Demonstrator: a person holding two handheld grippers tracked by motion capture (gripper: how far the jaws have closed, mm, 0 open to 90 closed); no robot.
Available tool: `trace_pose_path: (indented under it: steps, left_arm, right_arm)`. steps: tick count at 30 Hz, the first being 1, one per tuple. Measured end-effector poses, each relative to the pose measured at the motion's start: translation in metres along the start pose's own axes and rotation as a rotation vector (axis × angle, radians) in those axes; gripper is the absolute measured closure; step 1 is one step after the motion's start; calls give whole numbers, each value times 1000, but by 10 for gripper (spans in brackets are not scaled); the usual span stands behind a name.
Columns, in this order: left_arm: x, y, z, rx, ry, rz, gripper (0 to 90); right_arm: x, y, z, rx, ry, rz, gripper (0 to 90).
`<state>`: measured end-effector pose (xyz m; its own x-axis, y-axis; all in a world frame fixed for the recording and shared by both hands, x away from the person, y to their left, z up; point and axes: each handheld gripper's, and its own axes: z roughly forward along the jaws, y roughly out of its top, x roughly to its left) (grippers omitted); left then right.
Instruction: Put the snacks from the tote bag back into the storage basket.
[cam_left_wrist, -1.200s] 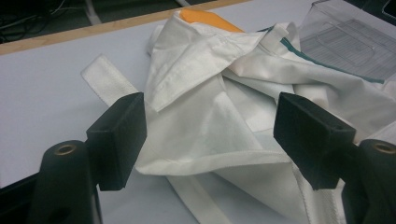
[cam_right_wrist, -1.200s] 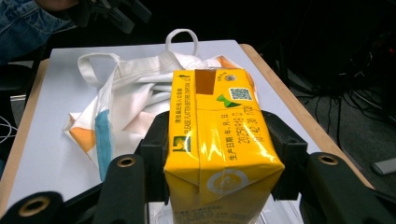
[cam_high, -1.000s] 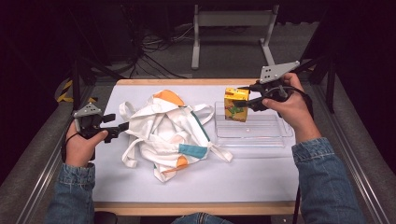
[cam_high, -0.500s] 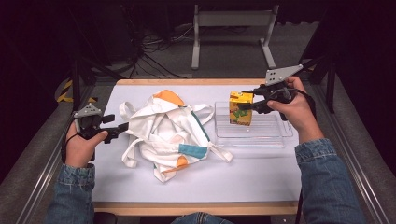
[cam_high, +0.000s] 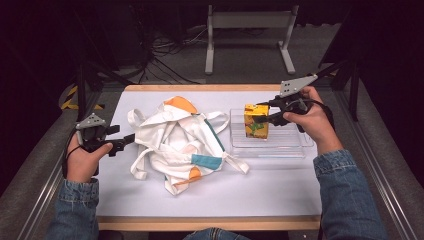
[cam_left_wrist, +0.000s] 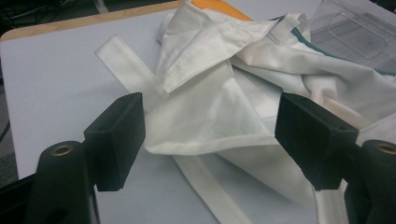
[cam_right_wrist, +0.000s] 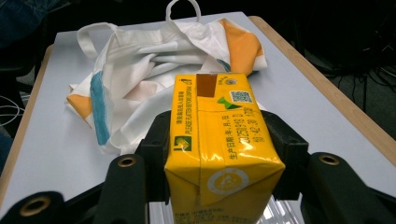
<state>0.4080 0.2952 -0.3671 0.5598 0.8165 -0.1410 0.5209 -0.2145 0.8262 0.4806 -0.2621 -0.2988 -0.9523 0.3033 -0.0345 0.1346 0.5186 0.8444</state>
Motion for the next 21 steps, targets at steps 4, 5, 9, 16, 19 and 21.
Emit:
trace_pose_path:
  steps: [4, 5, 9, 16, 19, 21]
  left_arm:
    - [1, -4, -5, 1, 10, -11, 250]
    - [1, -5, -7, 3, 14, -14, 250]
    - [2, -9, -12, 2, 26, -22, 249]
    - [2, -15, -19, 3, 42, -33, 249]
    - [3, -18, -21, 2, 52, -46, 248]
    - [3, -19, -22, 3, 54, -53, 248]
  right_arm:
    - [-1, -4, 4, 22, 9, -7, 511]
    - [-1, -5, 4, 24, 11, -8, 511]
    - [-1, -8, 8, 33, 20, -17, 511]
    - [0, -13, 16, 48, 51, -33, 511]
    - [1, -15, 20, 53, 61, -36, 510]
    - [1, -17, 22, 53, 67, -39, 510]
